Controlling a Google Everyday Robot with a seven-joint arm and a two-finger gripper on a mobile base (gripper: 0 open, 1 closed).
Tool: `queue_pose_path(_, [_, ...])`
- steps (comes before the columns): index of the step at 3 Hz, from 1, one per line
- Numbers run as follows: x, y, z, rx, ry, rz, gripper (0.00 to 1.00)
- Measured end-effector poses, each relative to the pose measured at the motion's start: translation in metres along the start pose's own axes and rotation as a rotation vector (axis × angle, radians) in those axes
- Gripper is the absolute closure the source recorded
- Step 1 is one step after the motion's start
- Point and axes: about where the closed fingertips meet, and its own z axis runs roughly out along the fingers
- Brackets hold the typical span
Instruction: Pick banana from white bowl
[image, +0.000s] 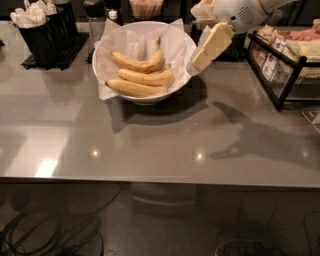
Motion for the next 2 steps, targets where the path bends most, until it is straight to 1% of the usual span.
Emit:
queue_pose_path(1, [-0.0182,-0.0197,-0.0075,0.031,-0.050,-0.023,0.00])
queue_pose_path(2, [-0.0185,-0.0195,-0.0084,0.032,-0.050,-0.024,0.00])
